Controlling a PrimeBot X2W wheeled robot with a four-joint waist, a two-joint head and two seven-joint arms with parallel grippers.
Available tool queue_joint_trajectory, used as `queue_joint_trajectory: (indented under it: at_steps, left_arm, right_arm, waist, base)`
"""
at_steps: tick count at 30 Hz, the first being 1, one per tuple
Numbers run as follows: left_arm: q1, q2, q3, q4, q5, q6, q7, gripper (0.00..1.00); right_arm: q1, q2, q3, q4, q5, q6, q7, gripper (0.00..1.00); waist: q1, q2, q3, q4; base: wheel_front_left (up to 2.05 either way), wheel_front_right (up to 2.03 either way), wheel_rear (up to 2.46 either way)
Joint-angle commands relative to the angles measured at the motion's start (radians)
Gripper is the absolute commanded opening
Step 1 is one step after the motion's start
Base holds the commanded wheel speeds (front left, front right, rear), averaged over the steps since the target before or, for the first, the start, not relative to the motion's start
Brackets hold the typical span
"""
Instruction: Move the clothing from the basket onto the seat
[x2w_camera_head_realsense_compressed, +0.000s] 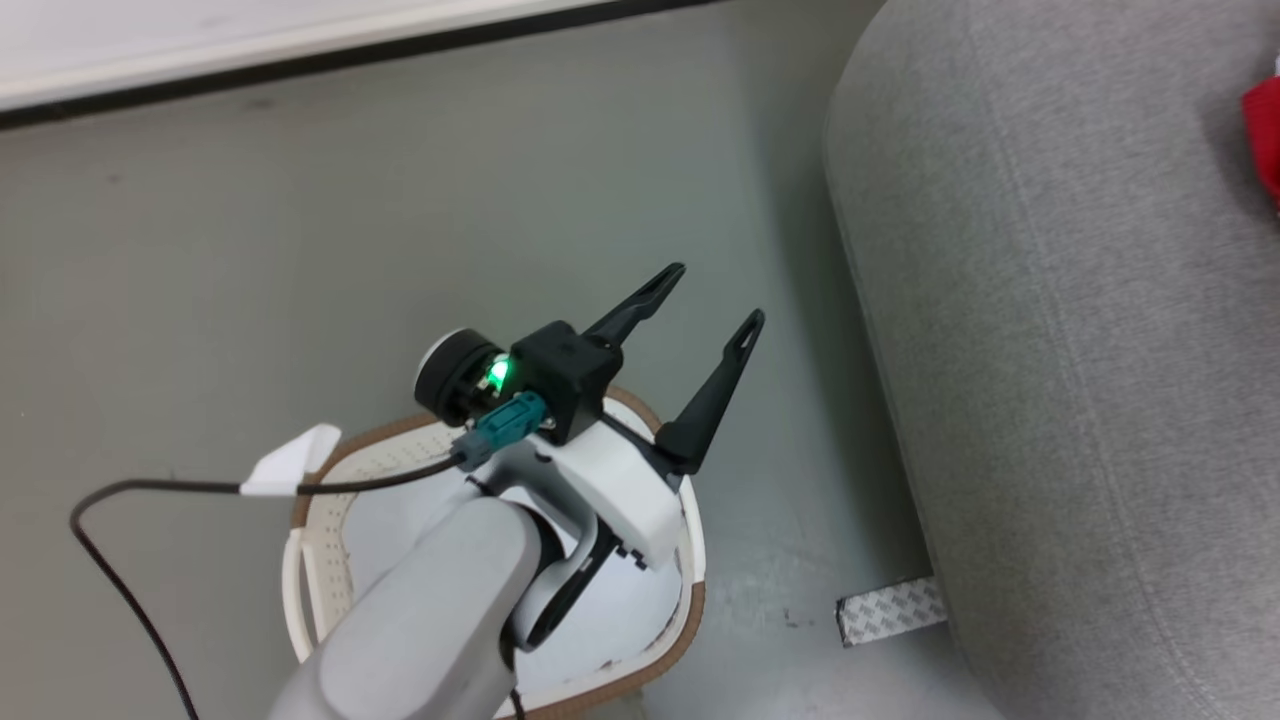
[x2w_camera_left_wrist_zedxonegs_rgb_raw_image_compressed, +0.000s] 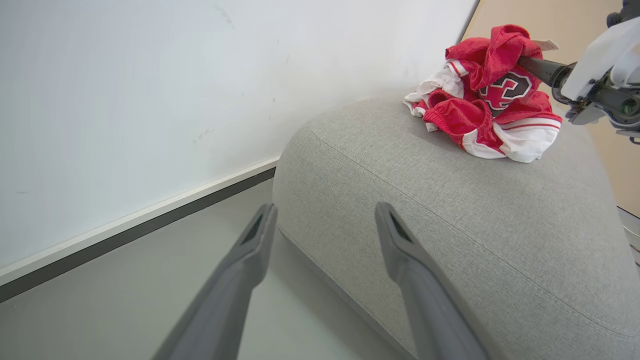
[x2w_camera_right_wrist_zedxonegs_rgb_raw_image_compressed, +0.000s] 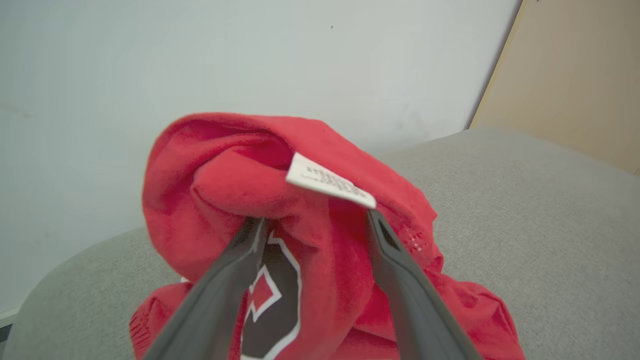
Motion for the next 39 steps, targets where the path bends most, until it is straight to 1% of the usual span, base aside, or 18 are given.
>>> queue_joint_trajectory:
  at_steps: [1,3,6,9,15,18,23,25,29,33,37,39]
  left_arm:
    - [0.023,0.014,0.006,0.002,-0.008,0.007,-0.012,1.00]
    - [0.042,0.016,0.015,0.002,-0.020,0.014,-0.022,1.00]
    - [0.079,0.025,0.034,0.002,-0.038,0.029,-0.038,1.00]
    - [0.120,0.044,0.050,0.003,-0.055,0.045,-0.057,1.00]
    - [0.217,0.083,0.093,0.020,-0.071,0.094,-0.101,1.00]
    - [0.266,0.095,0.115,0.034,-0.085,0.118,-0.129,1.00]
    - [0.350,0.107,0.149,0.060,-0.111,0.153,-0.171,1.00]
    - [0.366,0.109,0.159,0.062,-0.118,0.160,-0.180,1.00]
    - [0.425,0.116,0.190,0.072,-0.126,0.185,-0.208,1.00]
    - [0.487,0.115,0.228,0.081,-0.125,0.201,-0.223,1.00]
    - [0.551,0.111,0.269,0.084,-0.111,0.210,-0.228,1.00]
    - [0.580,0.105,0.294,0.076,-0.099,0.205,-0.227,1.00]
  right_arm:
    - [0.044,0.019,0.012,-0.024,-0.011,-0.002,-0.003,1.00]
    - [0.083,0.029,0.026,-0.078,-0.010,-0.002,-0.003,1.00]
    - [0.167,0.063,0.063,-0.153,0.005,-0.002,-0.003,1.00]
    - [0.258,0.078,0.100,-0.242,0.024,-0.002,-0.003,1.00]
    - [0.434,0.118,0.156,-0.428,0.044,-0.002,-0.003,1.00]
    - [0.509,0.154,0.180,-0.517,0.057,-0.002,-0.003,1.00]
    - [0.630,0.204,0.240,-0.630,0.082,-0.002,-0.003,1.00]
    - [0.651,0.210,0.256,-0.649,0.077,-0.002,-0.003,1.00]
    - [0.727,0.242,0.295,-0.704,0.088,-0.002,-0.003,1.00]
    - [0.791,0.264,0.331,-0.731,0.092,-0.002,-0.003,1.00]
    - [0.857,0.284,0.363,-0.752,0.092,-0.002,-0.003,1.00]
    - [0.884,0.290,0.376,-0.762,0.085,-0.002,-0.003,1.00]
  waist:
    - [-0.0001,0.0000,-0.035,-0.015]
    - [-0.0001,0.0000,-0.063,-0.021]
    - [-0.0001,0.0000,-0.107,-0.027]
    - [-0.0001,0.0000,-0.152,-0.028]
    - [-0.0001,0.0000,-0.239,-0.021]
    - [-0.0001,0.0000,-0.284,-0.015]
    - [-0.0001,0.0000,-0.355,-0.006]
    - [-0.0001,0.0000,-0.365,-0.003]
    - [-0.0001,0.0000,-0.401,0.007]
    - [-0.0001,0.0000,-0.435,0.020]
    - [-0.0001,0.0000,-0.468,0.029]
    - [-0.0001,0.0000,-0.477,0.034]
  base:
    - [0.00,0.00,0.00]
    - [0.00,0.00,0.00]
    - [0.00,0.00,0.00]
    - [0.00,0.00,0.00]
    - [0.00,0.00,0.00]
    - [0.00,0.00,0.00]
    - [0.00,0.00,0.00]
    - [0.00,0.00,0.00]
    - [0.00,0.00,0.00]
    - [0.00,0.00,0.00]
    - [0.00,0.00,0.00]
    - [0.00,0.00,0.00]
